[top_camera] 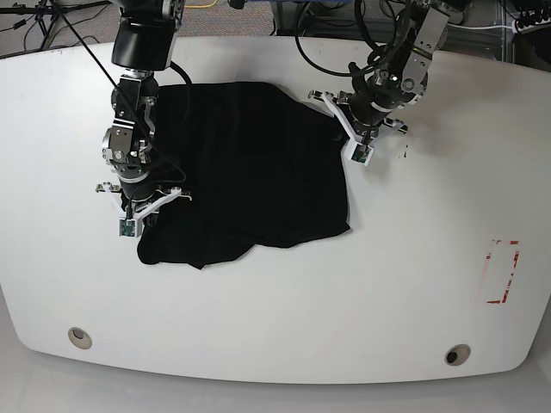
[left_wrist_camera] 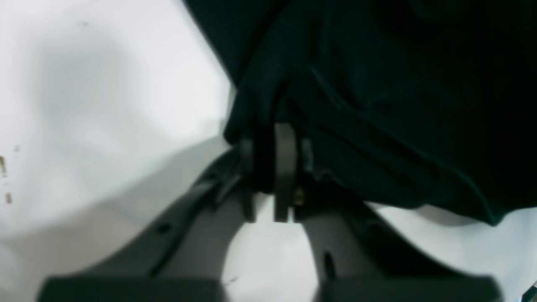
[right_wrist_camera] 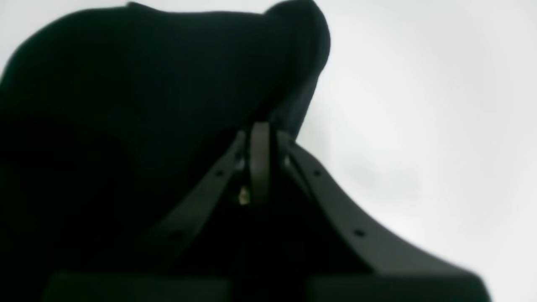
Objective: Fold the T-shirt properly
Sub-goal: 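Move the left gripper to the opposite edge of the T-shirt and grasp, then grasp the T-shirt edges with both grippers and lift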
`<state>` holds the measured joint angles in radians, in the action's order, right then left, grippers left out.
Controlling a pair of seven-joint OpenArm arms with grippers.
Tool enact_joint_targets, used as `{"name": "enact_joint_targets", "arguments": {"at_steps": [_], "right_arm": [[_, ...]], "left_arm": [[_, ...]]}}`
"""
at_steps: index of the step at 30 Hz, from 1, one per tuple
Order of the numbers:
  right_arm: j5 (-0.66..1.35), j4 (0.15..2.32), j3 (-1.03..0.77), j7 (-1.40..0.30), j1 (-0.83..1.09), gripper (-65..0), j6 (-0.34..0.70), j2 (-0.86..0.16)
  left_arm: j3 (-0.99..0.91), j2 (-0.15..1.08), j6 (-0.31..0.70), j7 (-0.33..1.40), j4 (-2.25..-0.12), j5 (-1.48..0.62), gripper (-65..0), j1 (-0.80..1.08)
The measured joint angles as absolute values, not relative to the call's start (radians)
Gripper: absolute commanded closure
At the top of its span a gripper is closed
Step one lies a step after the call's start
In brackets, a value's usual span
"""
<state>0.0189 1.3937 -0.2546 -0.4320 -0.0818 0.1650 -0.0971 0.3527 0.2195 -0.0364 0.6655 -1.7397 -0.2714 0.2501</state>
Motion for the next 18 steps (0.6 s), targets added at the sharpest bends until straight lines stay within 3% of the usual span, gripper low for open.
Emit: {"name": "enact_joint_targets", "arguments": {"at_steps": [11,18], "right_arm": [[0.023,1.603,-0.255,-0.518,0.012,0.0,0.162,-0.094],[0.025,1.778,-0.253,-0.572,0.073,0.0,0.170,-0.063]], "left_arm": [[0.220,0.242,-0.022,0.650,-1.905,-0.286,-1.7,0.334],[0.069,0.235,0.107,0.551,-1.992,-0.290,-0.1,0.393]]}}
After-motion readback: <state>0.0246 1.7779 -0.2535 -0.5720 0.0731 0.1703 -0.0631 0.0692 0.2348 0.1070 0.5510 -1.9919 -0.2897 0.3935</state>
